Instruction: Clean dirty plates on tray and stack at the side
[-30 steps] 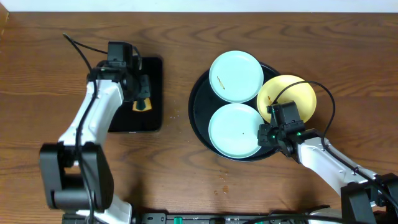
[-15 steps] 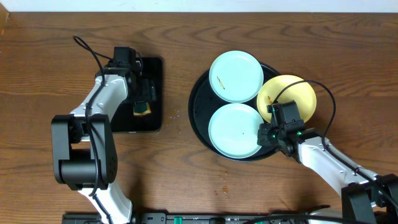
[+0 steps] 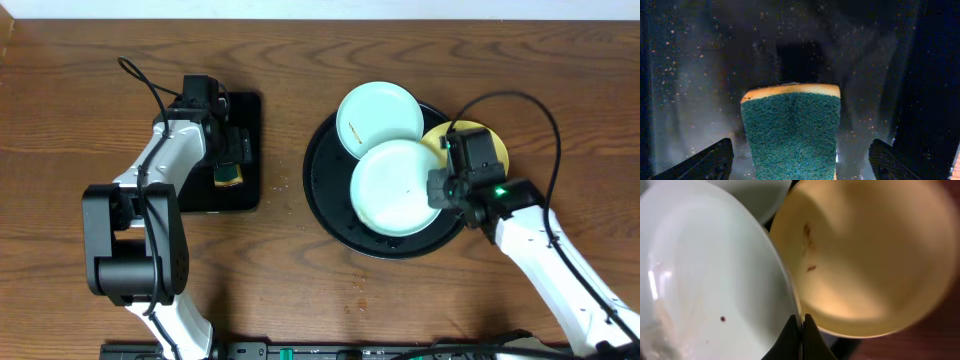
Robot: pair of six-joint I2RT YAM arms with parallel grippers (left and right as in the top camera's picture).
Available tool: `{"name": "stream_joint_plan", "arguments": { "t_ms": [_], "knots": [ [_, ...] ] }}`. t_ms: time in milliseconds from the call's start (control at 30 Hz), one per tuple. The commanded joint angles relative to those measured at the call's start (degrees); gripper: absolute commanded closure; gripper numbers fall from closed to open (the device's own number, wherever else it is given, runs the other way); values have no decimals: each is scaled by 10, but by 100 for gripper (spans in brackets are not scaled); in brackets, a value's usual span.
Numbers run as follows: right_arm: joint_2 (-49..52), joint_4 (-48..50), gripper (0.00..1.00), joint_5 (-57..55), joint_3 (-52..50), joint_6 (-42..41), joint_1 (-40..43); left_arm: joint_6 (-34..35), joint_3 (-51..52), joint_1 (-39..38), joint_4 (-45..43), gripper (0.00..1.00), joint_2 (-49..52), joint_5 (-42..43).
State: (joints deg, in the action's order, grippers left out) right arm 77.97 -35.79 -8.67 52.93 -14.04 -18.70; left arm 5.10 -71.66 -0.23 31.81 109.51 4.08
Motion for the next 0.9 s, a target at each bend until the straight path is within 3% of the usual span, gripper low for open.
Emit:
{"name": "stream_joint_plan", "arguments": {
  "t_ms": [0,267,400,867],
  "knots": [
    [-8,-10,99,-111,44,28,-48,-3,4,0,0,13,-1,-7],
    [-8,-10,99,-399,70,90,-194,-3,4,0,0,12,-1,-7],
    [-8,6,99,-475,70,90,-247,-3,4,0,0,11,-1,-7],
    [0,52,99,-515,70,87,-279,-3,4,0,0,10,-1,-7]
  ]
}}
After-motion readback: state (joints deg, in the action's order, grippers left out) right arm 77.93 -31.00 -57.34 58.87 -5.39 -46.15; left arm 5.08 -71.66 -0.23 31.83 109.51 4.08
